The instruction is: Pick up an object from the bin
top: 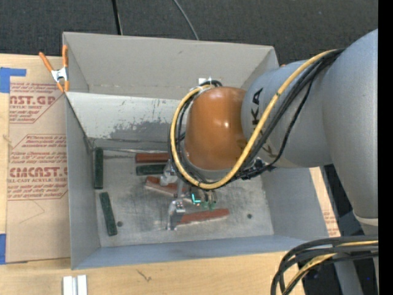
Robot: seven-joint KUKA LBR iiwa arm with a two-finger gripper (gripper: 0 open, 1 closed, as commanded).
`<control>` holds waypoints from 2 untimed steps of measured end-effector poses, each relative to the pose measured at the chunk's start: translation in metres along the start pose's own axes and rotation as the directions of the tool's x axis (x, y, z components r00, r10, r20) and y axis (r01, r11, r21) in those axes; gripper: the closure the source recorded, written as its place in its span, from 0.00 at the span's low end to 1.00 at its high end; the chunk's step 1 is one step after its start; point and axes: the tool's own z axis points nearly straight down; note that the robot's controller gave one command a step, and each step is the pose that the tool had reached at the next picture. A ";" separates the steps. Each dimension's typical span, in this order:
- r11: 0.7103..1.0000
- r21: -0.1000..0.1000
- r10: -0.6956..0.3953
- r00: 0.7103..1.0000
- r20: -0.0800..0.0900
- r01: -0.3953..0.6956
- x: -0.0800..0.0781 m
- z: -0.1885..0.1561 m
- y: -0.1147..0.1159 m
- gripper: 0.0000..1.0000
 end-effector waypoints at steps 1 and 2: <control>1.000 0.000 0.000 1.000 0.003 0.000 -0.001 -0.002 0.000 0.00; 0.998 0.000 -0.055 0.998 0.010 0.055 -0.003 0.004 -0.001 0.00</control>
Offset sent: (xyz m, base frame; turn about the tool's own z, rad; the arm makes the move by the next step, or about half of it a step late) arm 0.0056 -0.0060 -0.0266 -0.1882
